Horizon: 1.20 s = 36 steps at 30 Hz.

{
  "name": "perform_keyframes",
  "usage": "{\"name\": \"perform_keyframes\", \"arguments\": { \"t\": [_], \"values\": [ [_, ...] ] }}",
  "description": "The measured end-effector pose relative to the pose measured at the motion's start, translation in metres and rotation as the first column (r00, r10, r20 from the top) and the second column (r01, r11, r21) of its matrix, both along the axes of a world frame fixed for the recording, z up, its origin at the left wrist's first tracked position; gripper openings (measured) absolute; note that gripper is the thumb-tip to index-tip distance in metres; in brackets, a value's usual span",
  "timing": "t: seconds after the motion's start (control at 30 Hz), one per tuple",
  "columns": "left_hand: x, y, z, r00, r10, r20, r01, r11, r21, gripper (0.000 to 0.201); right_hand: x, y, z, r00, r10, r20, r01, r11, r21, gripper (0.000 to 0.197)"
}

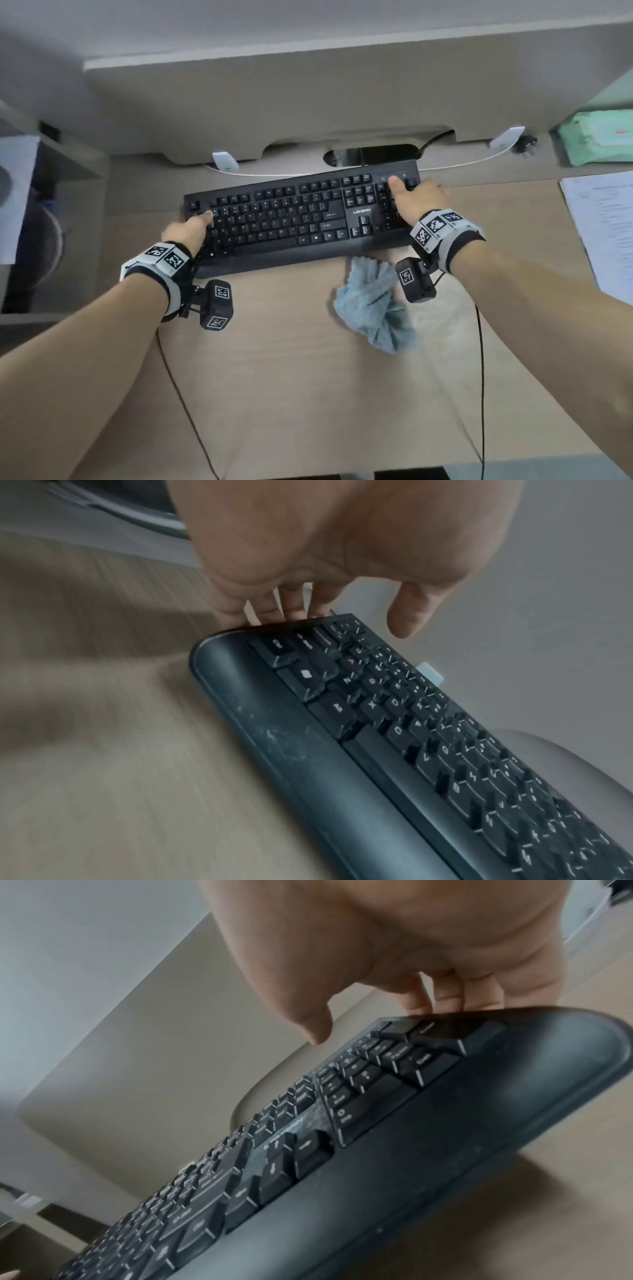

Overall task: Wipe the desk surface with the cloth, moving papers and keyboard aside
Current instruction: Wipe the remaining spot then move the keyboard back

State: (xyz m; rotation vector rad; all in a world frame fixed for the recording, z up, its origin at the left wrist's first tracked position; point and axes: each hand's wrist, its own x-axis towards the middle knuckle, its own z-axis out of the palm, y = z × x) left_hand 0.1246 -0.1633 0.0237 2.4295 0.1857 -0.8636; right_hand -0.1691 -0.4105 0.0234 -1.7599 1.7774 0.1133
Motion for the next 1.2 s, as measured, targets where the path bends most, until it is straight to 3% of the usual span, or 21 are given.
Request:
{"name": "perform_keyframes", "arguments": {
  "t": [0.3,0.43,0.57,0.9,1.03,1.2],
  "values": [
    [0.086,0.036,-0.018,0.999,-0.032,0.010,0.033,0.999,-0.031,0.070,0.088,0.041,-0.013,0.998,0.051,-0.043,-0.049,0.998,0.033,0.082],
    [0.109,0.043,-0.028,0.999,-0.034,0.012,0.035,0.999,-0.037,0.081,0.106,0.051,-0.022,0.995,0.039,-0.090,-0.032,0.996,0.079,0.080],
    [0.113,0.041,-0.031,0.996,-0.066,0.052,0.068,0.997,-0.036,0.072,0.114,0.055,-0.027,0.995,0.020,-0.098,-0.013,0.997,0.076,0.078],
    [0.111,0.046,-0.042,0.985,-0.143,0.099,0.146,0.989,-0.028,0.067,0.110,0.059,-0.029,0.992,0.041,-0.121,-0.029,0.995,0.097,0.070],
    [0.099,0.051,-0.034,0.960,-0.217,0.177,0.209,0.976,0.060,0.053,0.093,0.066,-0.020,0.984,0.138,-0.113,-0.136,0.990,0.028,0.069],
    [0.066,0.055,-0.024,0.940,-0.235,0.247,0.212,0.970,0.116,0.072,0.055,0.088,0.000,0.927,0.328,-0.181,-0.325,0.945,0.045,0.070]
  ]
}}
